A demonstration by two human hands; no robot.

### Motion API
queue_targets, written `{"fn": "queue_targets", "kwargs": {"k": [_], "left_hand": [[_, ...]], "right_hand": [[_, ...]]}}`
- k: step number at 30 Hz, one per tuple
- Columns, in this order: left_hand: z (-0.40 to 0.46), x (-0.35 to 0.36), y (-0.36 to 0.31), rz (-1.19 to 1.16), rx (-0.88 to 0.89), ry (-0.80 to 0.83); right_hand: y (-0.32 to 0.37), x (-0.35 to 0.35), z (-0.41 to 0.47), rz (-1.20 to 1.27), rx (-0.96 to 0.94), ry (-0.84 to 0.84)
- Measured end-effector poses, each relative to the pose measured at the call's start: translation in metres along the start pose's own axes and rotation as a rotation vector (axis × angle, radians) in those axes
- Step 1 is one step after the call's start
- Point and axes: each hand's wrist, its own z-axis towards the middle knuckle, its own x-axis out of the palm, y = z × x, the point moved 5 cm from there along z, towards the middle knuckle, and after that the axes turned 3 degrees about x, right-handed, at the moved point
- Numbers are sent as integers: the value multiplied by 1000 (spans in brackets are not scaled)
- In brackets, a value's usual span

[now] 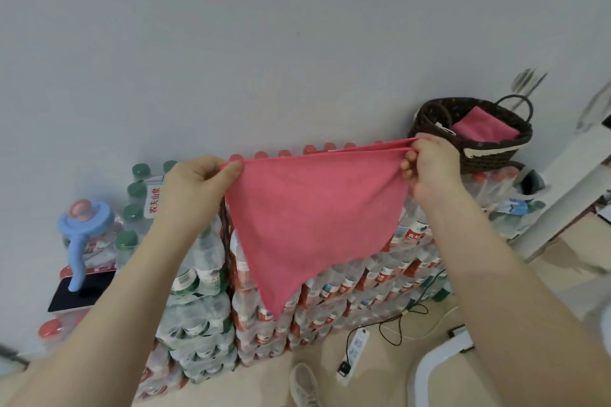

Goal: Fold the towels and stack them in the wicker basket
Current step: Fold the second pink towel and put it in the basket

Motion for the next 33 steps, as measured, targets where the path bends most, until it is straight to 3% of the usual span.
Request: {"fn": "queue_targets", "kwargs": {"k": [5, 9, 12, 15, 18, 25, 30, 33], "left_hand": [[27, 34, 45, 43, -158, 143], [56, 51, 68, -43, -232, 80], [82, 63, 79, -15, -256, -1], [112, 74, 94, 1, -269, -11], [143, 82, 108, 148, -269, -2], [192, 96, 112, 682, -149, -61], [176, 97, 137, 665, -313, -132], [146, 115, 120, 744, 11, -39]], "right_hand": [[-46, 12, 29, 196, 379, 219], [-61, 20, 67, 38, 420, 222], [-64, 38, 100, -150, 404, 328], [-67, 62, 131, -307, 326, 426], [-70, 86, 161, -472, 155, 374], [-92, 127, 208, -398, 99, 293], [-104, 128, 187, -855, -187, 419], [-114, 123, 132, -1183, -478, 693]]}}
